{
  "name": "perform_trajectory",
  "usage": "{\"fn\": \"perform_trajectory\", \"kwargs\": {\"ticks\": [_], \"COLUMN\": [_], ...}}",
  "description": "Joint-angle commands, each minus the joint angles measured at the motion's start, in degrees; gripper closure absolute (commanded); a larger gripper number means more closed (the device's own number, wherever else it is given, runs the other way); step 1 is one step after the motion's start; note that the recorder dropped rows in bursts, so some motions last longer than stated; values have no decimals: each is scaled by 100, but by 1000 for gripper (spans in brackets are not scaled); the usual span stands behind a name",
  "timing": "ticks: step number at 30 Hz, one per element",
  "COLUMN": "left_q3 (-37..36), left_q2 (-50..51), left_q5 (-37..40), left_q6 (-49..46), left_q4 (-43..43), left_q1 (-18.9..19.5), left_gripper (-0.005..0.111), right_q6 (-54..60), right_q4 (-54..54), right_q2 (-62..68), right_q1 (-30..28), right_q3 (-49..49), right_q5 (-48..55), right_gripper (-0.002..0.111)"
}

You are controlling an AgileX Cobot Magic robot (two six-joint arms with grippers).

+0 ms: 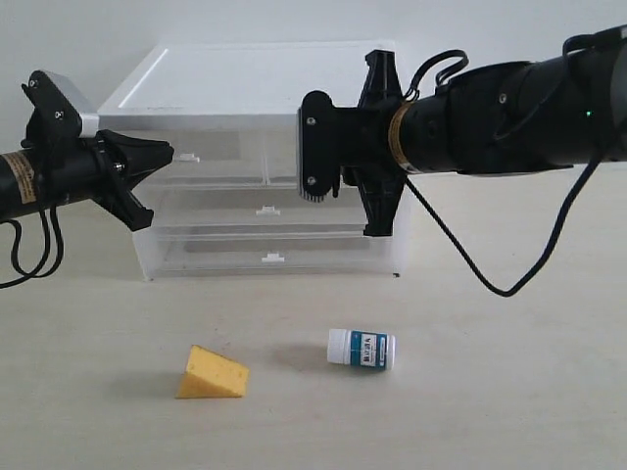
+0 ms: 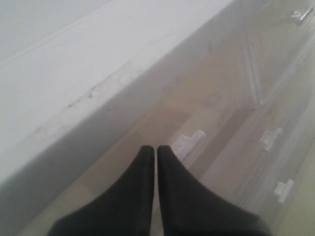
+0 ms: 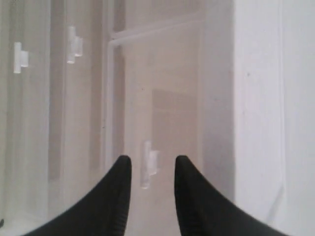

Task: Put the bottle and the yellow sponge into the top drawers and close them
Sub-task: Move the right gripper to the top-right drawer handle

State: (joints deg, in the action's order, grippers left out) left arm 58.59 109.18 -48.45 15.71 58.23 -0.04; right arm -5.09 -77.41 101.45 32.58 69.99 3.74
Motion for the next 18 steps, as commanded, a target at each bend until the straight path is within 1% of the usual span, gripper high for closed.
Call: {"fn": "perform_trajectory", "kwargs": {"ticks": [1,5,10,18], "left_q3": [104,104,104,104], "left_q2": [21,21,21,21], "left_q5": [195,195,195,195], "left_q6": [16,16,16,16], "left_q4": [-536,-536,-536,-536], "left_q1": [-19,-19,-19,-19], "left_gripper": [103,103,103,103], "right_q6": [-59,-59,125,252], "right_q4": [20,44,20,-49], "right_q2": [-4,200,397,385], "right_q1": [-1,-1,-1,-1], "right_q3": [91,79,127,225], "right_q5": [-189,-429,-61,208], "right_gripper": [81,81,81,81]}}
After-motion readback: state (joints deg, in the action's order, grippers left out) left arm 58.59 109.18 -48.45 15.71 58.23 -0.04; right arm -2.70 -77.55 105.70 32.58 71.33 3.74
